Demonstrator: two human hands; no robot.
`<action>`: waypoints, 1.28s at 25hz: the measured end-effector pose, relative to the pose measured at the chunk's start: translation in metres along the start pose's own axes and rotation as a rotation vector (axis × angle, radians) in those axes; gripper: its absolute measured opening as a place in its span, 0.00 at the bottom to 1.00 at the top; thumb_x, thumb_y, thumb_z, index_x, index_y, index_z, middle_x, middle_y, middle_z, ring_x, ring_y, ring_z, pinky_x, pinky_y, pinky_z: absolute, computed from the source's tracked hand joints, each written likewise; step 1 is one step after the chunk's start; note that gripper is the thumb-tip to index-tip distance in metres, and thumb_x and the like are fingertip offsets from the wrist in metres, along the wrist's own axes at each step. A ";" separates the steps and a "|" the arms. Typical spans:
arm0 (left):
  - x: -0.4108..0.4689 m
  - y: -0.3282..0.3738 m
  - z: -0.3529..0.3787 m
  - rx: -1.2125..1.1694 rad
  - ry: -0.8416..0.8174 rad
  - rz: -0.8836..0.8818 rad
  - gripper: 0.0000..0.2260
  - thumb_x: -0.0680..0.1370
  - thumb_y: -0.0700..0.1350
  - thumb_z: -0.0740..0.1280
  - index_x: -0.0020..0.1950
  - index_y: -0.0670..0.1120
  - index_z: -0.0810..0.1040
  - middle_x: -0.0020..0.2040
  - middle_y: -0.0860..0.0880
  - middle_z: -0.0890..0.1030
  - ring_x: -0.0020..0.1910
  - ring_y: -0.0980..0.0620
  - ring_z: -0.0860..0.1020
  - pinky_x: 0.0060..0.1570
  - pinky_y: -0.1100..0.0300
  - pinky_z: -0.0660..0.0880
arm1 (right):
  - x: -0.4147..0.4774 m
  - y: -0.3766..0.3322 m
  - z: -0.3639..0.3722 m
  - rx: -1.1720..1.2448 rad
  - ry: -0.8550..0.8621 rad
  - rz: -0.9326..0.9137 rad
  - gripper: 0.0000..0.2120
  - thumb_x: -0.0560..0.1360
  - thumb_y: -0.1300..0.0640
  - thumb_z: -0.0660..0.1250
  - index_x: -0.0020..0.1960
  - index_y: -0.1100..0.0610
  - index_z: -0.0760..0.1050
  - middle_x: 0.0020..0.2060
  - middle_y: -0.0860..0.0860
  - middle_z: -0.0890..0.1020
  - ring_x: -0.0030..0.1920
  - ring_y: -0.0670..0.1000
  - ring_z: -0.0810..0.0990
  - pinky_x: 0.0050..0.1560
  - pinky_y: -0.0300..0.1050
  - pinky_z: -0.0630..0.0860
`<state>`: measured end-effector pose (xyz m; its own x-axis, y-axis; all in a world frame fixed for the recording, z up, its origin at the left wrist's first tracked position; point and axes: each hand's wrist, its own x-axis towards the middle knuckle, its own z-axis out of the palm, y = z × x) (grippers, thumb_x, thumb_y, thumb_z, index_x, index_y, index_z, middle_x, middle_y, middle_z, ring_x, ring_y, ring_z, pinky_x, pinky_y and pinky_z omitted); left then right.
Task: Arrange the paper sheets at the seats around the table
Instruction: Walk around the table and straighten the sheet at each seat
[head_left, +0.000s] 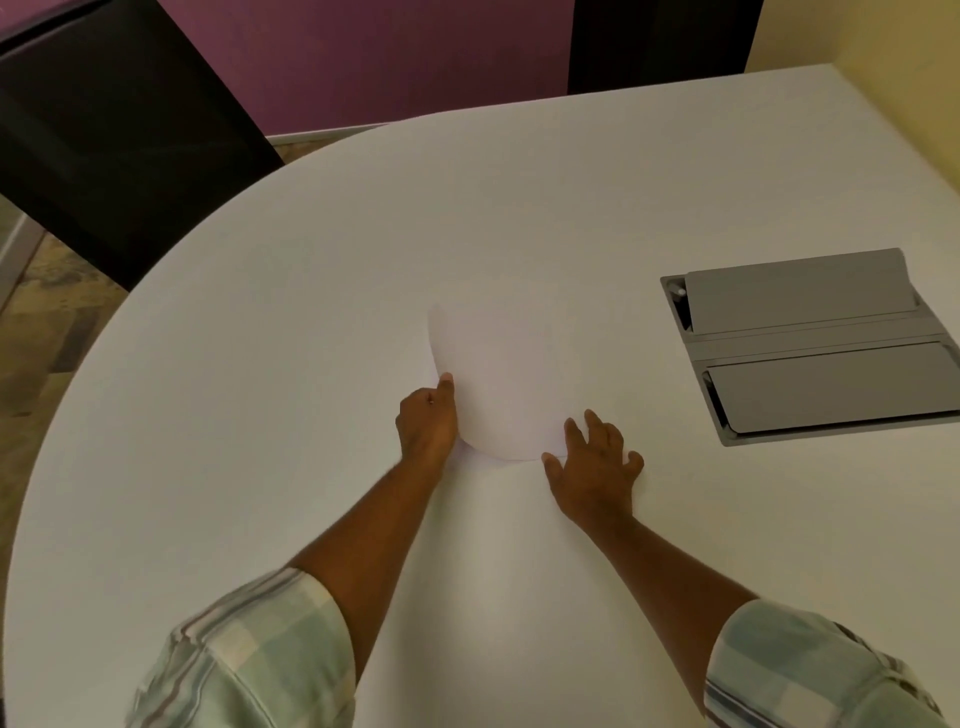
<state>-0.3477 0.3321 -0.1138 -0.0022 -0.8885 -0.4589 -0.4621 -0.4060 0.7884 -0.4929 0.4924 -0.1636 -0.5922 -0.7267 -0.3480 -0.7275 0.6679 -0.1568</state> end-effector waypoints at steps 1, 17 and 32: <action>0.009 0.006 -0.001 0.001 -0.017 -0.007 0.19 0.83 0.57 0.65 0.39 0.45 0.78 0.42 0.46 0.83 0.44 0.44 0.81 0.43 0.53 0.79 | 0.000 0.000 0.000 0.002 -0.006 0.001 0.33 0.83 0.37 0.54 0.84 0.48 0.54 0.84 0.53 0.52 0.83 0.58 0.51 0.76 0.68 0.57; 0.003 0.018 -0.008 -0.066 -0.086 0.184 0.05 0.80 0.45 0.71 0.45 0.49 0.84 0.46 0.50 0.87 0.45 0.49 0.83 0.48 0.54 0.81 | -0.005 0.023 -0.025 0.618 0.255 0.149 0.31 0.85 0.44 0.58 0.82 0.57 0.58 0.81 0.56 0.65 0.79 0.59 0.66 0.76 0.65 0.63; -0.174 -0.045 0.038 -0.203 -0.378 0.033 0.05 0.79 0.49 0.74 0.45 0.49 0.84 0.46 0.45 0.88 0.43 0.46 0.84 0.43 0.46 0.79 | -0.120 0.163 -0.055 1.180 0.365 0.397 0.11 0.79 0.60 0.69 0.61 0.59 0.83 0.48 0.48 0.85 0.55 0.55 0.84 0.57 0.46 0.80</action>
<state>-0.3606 0.5128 -0.0852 -0.3563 -0.7760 -0.5205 -0.2723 -0.4466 0.8523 -0.5594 0.6794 -0.0971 -0.8911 -0.3245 -0.3172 0.1505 0.4483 -0.8812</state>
